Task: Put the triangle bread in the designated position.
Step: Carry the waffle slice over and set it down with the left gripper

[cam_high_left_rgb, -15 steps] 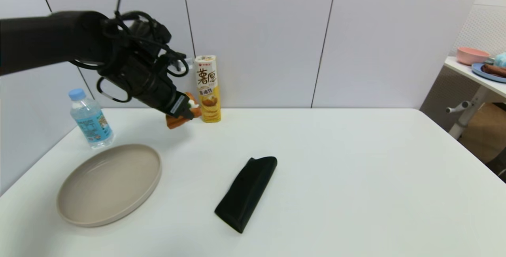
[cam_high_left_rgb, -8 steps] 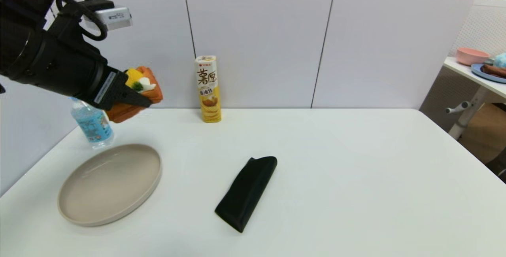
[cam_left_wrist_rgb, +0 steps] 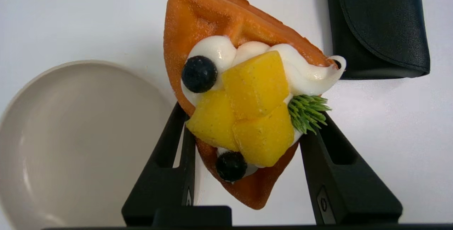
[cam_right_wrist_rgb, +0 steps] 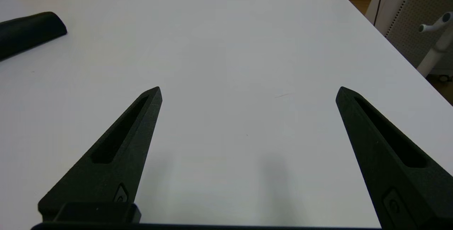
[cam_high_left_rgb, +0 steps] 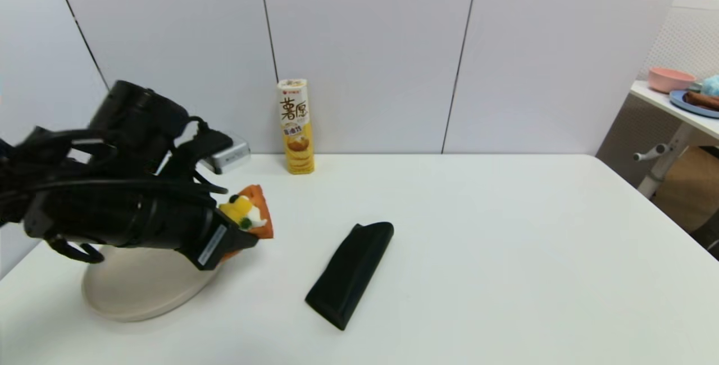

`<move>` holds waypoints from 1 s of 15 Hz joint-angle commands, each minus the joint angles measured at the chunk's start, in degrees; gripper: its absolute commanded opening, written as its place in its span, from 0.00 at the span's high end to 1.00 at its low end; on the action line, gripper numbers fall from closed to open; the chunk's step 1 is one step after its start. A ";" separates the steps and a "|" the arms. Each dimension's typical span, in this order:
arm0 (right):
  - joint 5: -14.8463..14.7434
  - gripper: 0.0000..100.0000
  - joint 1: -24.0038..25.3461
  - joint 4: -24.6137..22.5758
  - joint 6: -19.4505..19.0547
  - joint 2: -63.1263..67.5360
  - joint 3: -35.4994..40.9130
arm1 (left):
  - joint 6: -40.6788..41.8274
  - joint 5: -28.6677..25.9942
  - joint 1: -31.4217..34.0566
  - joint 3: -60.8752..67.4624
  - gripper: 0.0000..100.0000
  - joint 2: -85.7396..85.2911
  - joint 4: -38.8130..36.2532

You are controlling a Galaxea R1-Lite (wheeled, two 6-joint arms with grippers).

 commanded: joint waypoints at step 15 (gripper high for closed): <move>0.04 0.00 0.02 -0.01 -0.02 0.00 0.09 | -0.16 0.99 -0.53 -0.94 1.00 15.91 -6.05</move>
